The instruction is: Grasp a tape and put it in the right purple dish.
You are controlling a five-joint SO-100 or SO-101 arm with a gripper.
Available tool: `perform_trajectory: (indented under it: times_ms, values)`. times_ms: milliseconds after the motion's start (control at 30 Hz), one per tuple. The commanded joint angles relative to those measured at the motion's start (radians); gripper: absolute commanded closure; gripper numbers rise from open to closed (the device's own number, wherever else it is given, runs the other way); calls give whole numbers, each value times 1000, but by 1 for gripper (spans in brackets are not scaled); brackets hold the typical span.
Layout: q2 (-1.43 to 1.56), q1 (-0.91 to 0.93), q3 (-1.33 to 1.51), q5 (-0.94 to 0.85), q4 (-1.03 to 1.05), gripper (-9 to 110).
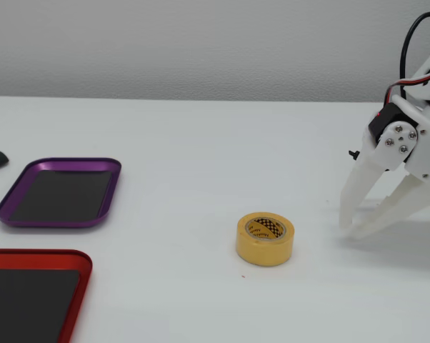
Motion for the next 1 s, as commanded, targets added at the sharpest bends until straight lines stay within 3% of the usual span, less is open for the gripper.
perform_trajectory:
  times_ms: [0, 300, 567, 833, 967]
  values:
    - [51, -5, 5, -132, -9, 102]
    - [41, -3, -34, -138, -2, 102]
    - [-15, -14, -233, -132, -11, 102]
    - [-448, -15, -399, -143, -66, 102]
    - [-752, -17, -568, -264, -77, 100]
